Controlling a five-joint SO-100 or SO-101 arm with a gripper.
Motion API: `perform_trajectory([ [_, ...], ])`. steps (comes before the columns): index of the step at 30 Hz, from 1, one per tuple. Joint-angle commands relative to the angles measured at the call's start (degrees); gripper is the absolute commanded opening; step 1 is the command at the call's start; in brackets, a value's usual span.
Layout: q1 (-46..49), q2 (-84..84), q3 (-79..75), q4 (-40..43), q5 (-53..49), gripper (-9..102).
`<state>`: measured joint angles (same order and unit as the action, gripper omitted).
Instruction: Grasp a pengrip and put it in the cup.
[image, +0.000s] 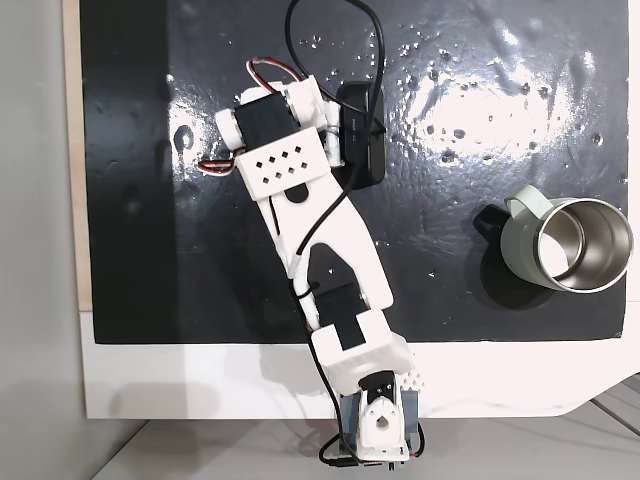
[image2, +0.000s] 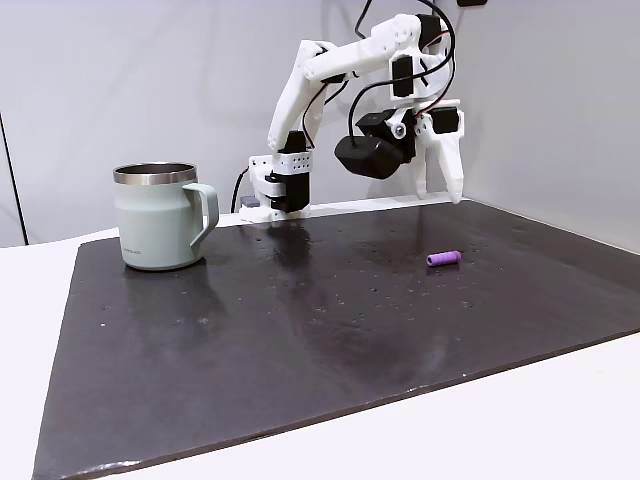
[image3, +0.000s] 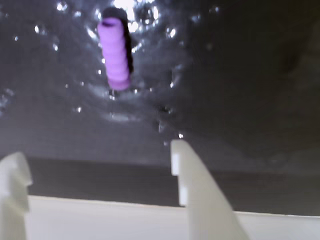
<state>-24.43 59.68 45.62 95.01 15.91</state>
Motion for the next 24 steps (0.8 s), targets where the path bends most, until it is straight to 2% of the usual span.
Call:
perform_trajectory([
  [1,-0.18,-2.46,-5.71,1.23,-0.35,28],
  [24,0.62,-23.38,-19.16,1.58,0.09,25],
])
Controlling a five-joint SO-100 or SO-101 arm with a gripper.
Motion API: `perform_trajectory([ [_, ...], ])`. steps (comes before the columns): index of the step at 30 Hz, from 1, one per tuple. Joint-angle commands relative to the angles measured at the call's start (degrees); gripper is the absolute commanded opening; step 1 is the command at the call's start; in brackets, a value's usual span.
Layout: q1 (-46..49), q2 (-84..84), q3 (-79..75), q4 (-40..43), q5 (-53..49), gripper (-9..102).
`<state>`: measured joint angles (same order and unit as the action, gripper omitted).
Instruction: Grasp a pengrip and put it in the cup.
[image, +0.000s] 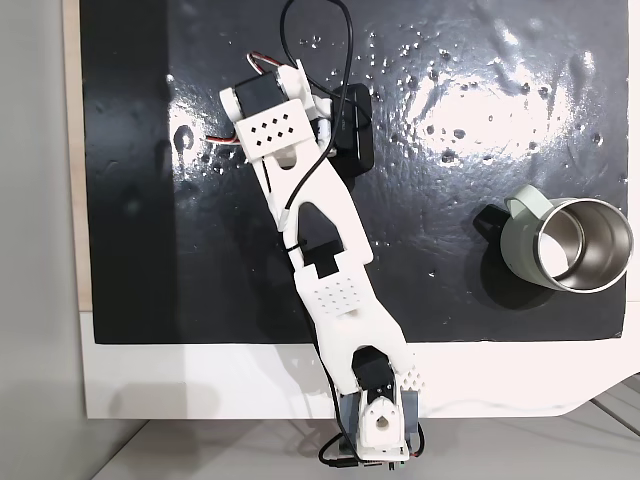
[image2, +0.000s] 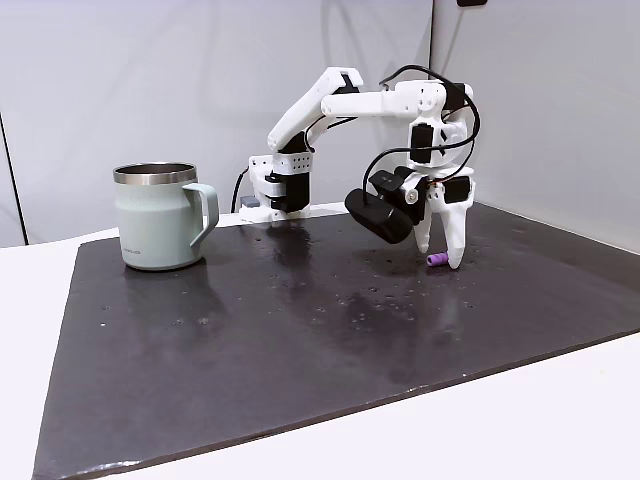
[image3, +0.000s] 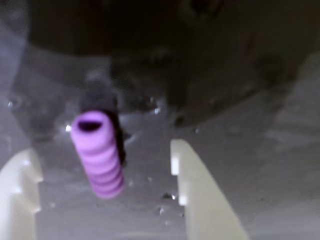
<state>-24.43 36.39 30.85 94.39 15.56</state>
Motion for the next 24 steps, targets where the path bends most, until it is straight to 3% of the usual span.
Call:
perform_trajectory([
  [1,0.70,-0.79,-5.10,2.20,0.44,24],
  [6,0.44,-3.34,-8.26,2.20,0.35,21],
  [13,0.00,-3.69,-8.53,2.20,0.09,4],
  [24,0.97,7.03,-3.78,2.37,-0.44,0],
])
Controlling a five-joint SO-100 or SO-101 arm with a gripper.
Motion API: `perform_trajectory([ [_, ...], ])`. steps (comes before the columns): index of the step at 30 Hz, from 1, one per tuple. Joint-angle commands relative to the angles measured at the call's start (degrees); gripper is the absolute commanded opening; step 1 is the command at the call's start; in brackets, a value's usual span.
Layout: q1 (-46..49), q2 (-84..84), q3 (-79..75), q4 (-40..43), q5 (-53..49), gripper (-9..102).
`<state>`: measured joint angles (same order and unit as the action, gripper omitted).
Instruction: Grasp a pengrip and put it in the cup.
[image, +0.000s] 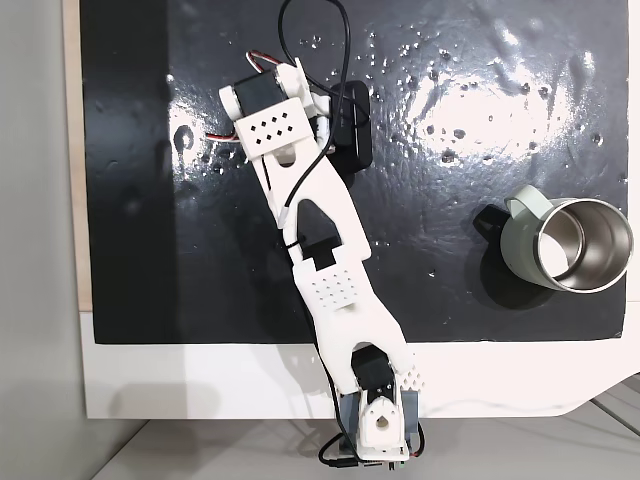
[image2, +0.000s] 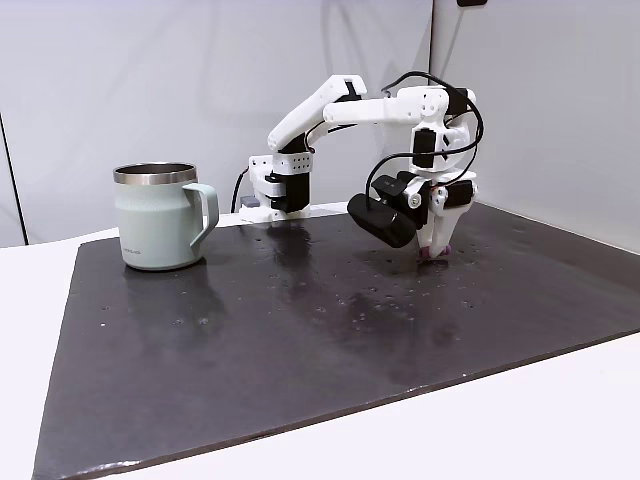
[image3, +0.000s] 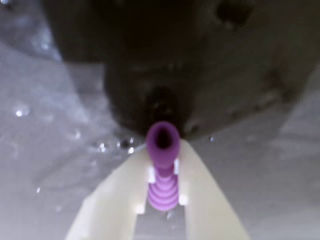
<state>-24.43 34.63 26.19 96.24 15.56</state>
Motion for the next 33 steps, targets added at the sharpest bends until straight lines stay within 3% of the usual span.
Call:
perform_trajectory([
  [1,0.88,11.07,2.20,0.53,-0.44,0],
  [18,4.48,46.41,19.16,0.62,-4.31,0],
  [33,30.15,71.63,42.19,0.79,-21.18,0],
])
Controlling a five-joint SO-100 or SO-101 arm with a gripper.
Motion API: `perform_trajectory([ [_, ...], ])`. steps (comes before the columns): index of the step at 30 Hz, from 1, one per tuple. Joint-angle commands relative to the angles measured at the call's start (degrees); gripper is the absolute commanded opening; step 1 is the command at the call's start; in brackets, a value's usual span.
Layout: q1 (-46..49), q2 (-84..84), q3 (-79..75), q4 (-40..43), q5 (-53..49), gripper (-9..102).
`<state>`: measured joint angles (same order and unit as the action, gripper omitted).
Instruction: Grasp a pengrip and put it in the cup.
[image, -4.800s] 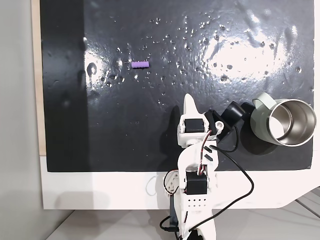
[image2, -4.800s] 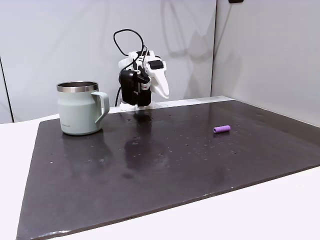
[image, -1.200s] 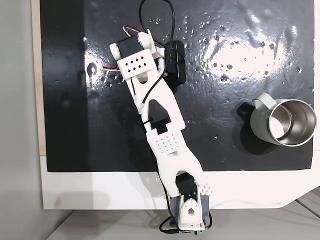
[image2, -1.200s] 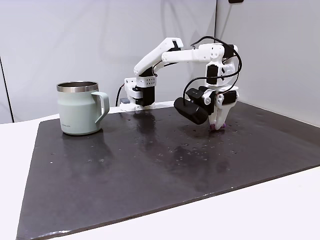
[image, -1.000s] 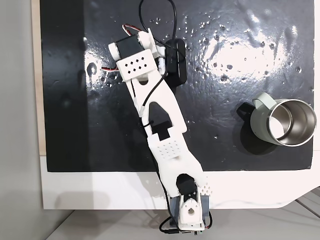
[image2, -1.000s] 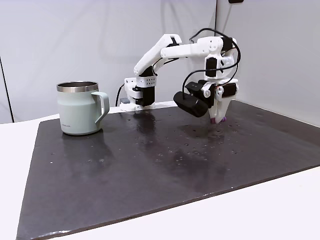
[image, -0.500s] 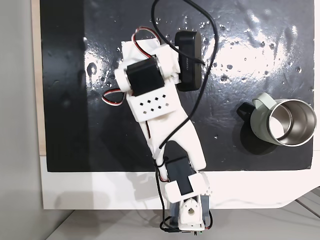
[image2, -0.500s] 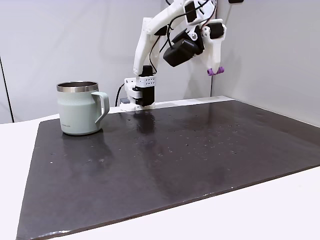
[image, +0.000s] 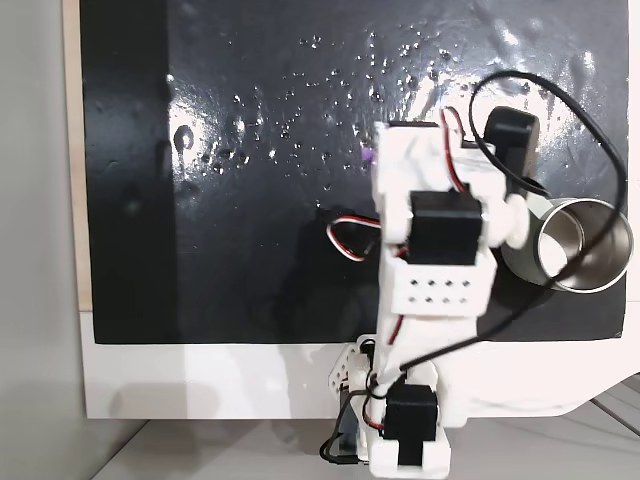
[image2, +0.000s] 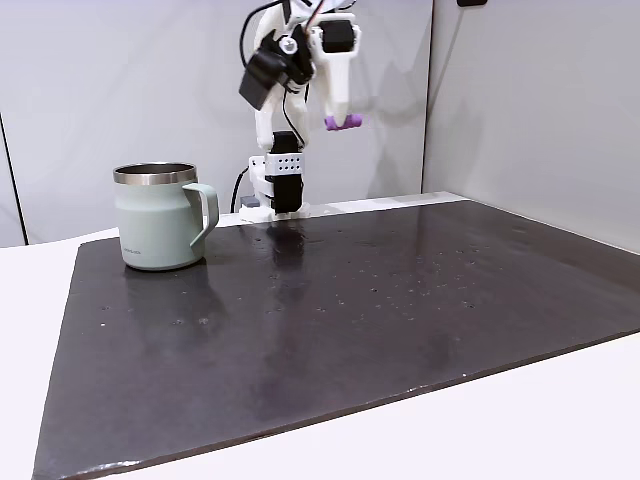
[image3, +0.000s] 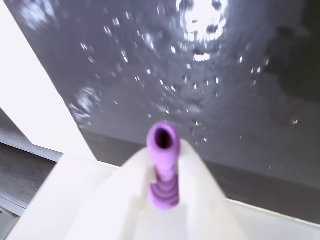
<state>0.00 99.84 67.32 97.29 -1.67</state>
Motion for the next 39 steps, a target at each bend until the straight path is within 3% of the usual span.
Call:
perform_trajectory([
  [1,8.17,7.82,1.76,-0.26,-5.62,0],
  [14,37.97,13.36,3.25,-0.79,-23.99,0],
  [26,50.19,11.60,9.76,-7.03,-33.93,0],
  [33,52.12,12.30,12.66,-10.90,-35.33,1],
  [35,52.12,12.30,12.83,-10.90,-35.24,7],
  [39,52.29,12.13,12.83,-10.90,-34.89,34],
])
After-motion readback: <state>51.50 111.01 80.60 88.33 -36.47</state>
